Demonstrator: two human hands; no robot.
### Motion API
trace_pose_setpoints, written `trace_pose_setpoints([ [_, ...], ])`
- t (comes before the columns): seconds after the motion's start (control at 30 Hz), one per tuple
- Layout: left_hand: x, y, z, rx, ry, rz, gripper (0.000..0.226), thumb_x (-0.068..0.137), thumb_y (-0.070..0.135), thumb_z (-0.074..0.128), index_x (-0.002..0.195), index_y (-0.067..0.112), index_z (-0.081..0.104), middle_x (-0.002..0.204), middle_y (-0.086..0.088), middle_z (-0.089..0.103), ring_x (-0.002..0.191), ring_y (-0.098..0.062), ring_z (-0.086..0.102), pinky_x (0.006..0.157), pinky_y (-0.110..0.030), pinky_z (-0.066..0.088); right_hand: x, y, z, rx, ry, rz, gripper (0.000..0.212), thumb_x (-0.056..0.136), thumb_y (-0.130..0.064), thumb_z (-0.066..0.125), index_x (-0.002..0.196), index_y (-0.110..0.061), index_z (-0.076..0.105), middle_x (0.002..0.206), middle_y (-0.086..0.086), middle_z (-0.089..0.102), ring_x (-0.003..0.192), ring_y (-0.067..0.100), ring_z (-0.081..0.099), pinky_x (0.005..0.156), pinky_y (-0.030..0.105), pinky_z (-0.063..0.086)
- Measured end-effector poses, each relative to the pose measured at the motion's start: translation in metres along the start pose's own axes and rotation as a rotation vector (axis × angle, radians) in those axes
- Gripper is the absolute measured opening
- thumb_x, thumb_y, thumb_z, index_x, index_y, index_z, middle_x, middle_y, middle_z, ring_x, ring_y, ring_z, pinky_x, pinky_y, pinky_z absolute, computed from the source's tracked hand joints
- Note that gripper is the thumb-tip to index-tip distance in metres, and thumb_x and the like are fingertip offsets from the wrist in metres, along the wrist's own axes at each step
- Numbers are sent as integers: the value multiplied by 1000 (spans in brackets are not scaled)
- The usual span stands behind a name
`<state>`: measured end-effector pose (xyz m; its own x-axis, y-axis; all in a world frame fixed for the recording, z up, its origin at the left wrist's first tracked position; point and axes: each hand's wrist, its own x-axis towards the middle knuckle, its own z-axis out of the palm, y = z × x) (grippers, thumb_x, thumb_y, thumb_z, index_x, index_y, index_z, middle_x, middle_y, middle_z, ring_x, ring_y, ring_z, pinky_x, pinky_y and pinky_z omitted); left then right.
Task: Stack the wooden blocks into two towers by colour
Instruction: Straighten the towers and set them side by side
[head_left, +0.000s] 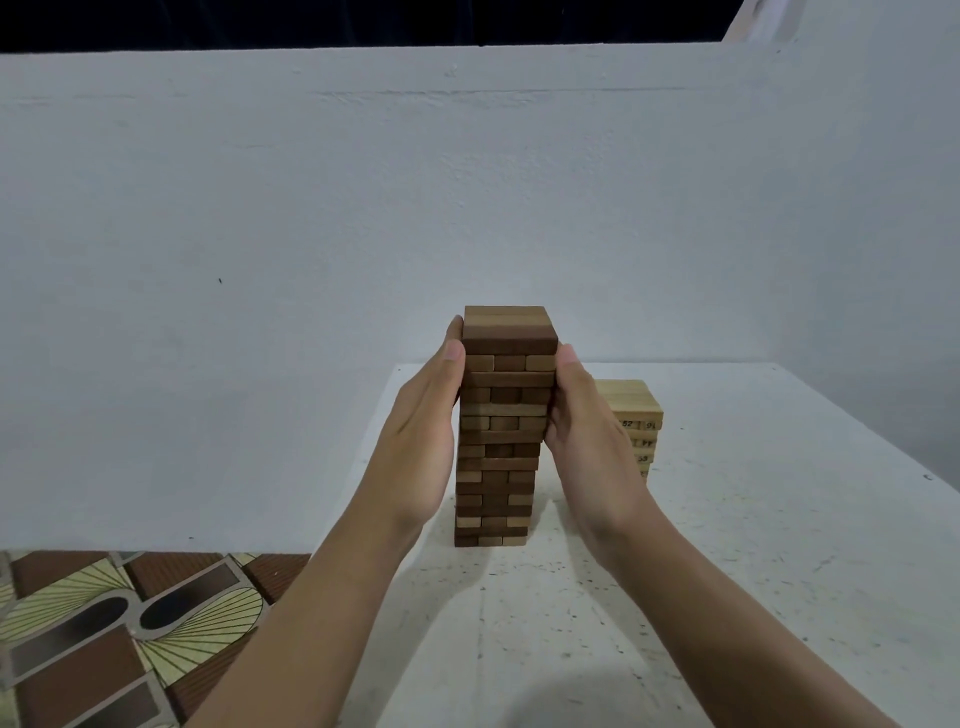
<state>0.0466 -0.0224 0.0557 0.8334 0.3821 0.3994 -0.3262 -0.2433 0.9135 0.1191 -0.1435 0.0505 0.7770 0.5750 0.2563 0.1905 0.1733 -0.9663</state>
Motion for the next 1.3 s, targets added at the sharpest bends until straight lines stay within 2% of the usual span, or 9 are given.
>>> trace_pose_setpoints([
  [0.1,0,0,0,-11,0,-4,52,108,54,27,152,35,45,150,20,52,143,3,38,125,-39,24,0,-4,0,0,-9,6,49,106,-58,22,121,-42,66,123,-21,69,117,-6,61,102,26,43],
  [0.2,-1,1,1,-23,-4,0,47,111,48,26,151,35,46,148,20,54,142,3,40,124,-39,25,0,-4,-1,4,-12,9,49,106,-55,23,120,-40,67,119,-20,71,112,-6,63,93,22,45],
  [0.43,-3,3,1,-44,-7,20,44,111,45,27,146,37,53,142,17,60,140,-1,45,122,-41,28,-1,-3,1,-28,-17,-6,61,99,-71,25,144,-41,53,141,-19,59,133,1,51,118,39,35],
  [0.6,-4,5,3,-39,-3,27,43,113,38,25,139,36,58,138,14,63,137,-3,50,121,-41,30,-1,-5,-2,-30,-31,-29,52,106,-56,24,138,-36,59,131,-17,66,123,-4,57,111,30,41],
  [0.77,-3,4,1,-29,-20,26,44,113,39,25,145,32,54,140,13,62,138,-4,48,121,-41,30,0,-2,0,-43,-25,5,71,92,-76,30,150,-39,45,150,-19,50,140,-1,43,121,38,31],
  [0.83,-3,4,1,-28,-21,20,45,112,41,26,147,31,52,142,14,61,139,-3,47,122,-41,29,1,-1,-1,-39,-25,3,67,94,-75,29,149,-40,46,148,-19,52,138,-1,45,120,39,32],
  [1.0,-3,4,-1,-26,-23,12,46,112,39,26,149,28,50,144,13,59,140,-3,46,123,-40,28,-2,-4,-2,-53,-35,-33,49,106,-56,23,137,-39,58,130,-17,66,122,-4,58,103,25,44],
  [1.1,-3,3,-1,-33,-7,5,46,111,41,28,150,30,48,142,17,60,139,0,46,123,-39,28,-2,-6,-1,-64,-43,-32,49,106,-55,22,134,-41,59,124,-17,68,116,-7,60,94,20,44],
  [1.3,-3,2,-3,-21,-16,2,47,110,46,29,153,32,44,146,20,56,141,3,42,124,-37,26,-1,-5,-3,-22,-36,-14,50,105,-58,25,137,-39,59,128,-18,66,121,-5,59,107,29,42],
])
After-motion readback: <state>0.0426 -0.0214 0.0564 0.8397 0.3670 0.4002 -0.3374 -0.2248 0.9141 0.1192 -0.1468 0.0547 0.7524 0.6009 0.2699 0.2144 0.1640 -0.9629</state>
